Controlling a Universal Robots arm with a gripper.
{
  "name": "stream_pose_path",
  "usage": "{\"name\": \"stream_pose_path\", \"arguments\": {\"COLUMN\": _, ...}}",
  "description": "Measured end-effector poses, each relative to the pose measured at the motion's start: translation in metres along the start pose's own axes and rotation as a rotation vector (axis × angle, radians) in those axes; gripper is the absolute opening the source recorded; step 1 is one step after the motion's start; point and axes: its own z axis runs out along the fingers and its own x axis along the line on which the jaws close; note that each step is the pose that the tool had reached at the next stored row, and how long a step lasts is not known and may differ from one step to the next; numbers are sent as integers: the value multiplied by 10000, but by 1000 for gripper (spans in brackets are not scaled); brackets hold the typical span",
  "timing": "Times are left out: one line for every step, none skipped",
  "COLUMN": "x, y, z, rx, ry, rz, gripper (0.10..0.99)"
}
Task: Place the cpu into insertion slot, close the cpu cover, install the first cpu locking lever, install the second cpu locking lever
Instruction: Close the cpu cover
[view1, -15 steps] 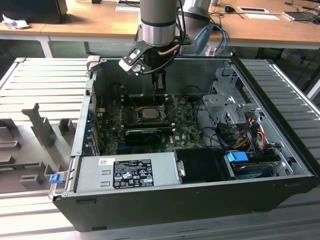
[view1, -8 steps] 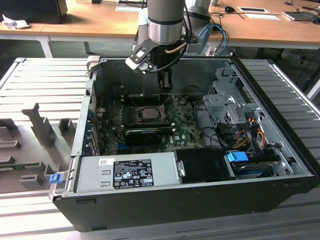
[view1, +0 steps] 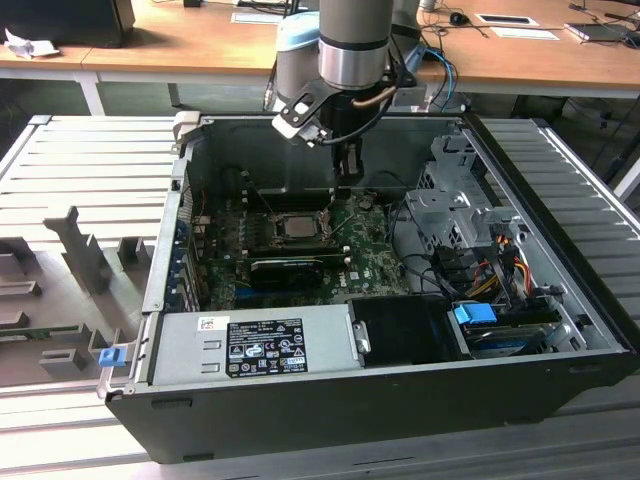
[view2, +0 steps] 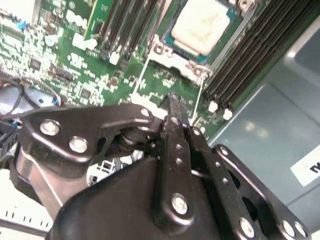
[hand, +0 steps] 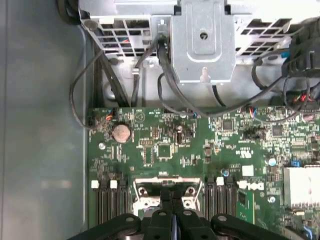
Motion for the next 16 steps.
{"name": "stream_pose_path", "arguments": {"x": 0, "y": 6, "z": -5, "rx": 11, "ry": -1, "rz": 0, "gripper": 106}}
{"name": "stream_pose_path", "arguments": {"x": 0, "y": 17, "z": -16, "rx": 23, "ry": -2, "rz": 0, "gripper": 106}}
{"name": "stream_pose_path", "arguments": {"x": 0, "y": 27, "z": -19, "rx": 33, "ry": -1, "rz": 1, "gripper": 106}}
{"name": "stream_pose_path", "arguments": {"x": 1, "y": 42, "z": -18, "rx": 42, "ry": 2, "rz": 1, "gripper": 106}}
{"name": "stream_pose_path", "arguments": {"x": 1, "y": 59, "z": -19, "rx": 52, "ry": 0, "rz": 0, "gripper": 106}}
{"name": "stream_pose_path", "arguments": {"x": 2, "y": 75, "z": -18, "rx": 57, "ry": 0, "rz": 2, "gripper": 106}}
{"name": "stream_pose_path", "arguments": {"x": 2, "y": 93, "z": -18, "rx": 63, "ry": -3, "rz": 2, "gripper": 106}}
{"name": "stream_pose_path", "arguments": {"x": 2, "y": 122, "z": -16, "rx": 75, "ry": -7, "rz": 1, "gripper": 106}}
{"name": "stream_pose_path", "arguments": {"x": 3, "y": 171, "z": -13, "rx": 87, "ry": -8, "rz": 0, "gripper": 106}}
{"name": "stream_pose_path", "arguments": {"x": 4, "y": 217, "z": -10, "rx": 97, "ry": -7, "rz": -5, "gripper": 106}}
{"name": "stream_pose_path", "arguments": {"x": 6, "y": 261, "z": 0, "rx": 114, "ry": -12, "rz": -20, "gripper": 106}}
{"name": "stream_pose_path", "arguments": {"x": 8, "y": 302, "z": 17, "rx": 138, "ry": -29, "rz": -36, "gripper": 106}}
{"name": "stream_pose_path", "arguments": {"x": 10, "y": 322, "z": 24, "rx": 157, "ry": -38, "rz": -46, "gripper": 106}}
{"name": "stream_pose_path", "arguments": {"x": 10, "y": 338, "z": 29, "rx": 177, "ry": -49, "rz": -72, "gripper": 106}}
{"name": "stream_pose_path", "arguments": {"x": 10, "y": 353, "z": 35, "rx": 197, "ry": -53, "rz": -124, "gripper": 106}}
{"name": "stream_pose_path", "arguments": {"x": 10, "y": 363, "z": 42, "rx": 209, "ry": -52, "rz": -183, "gripper": 106}}
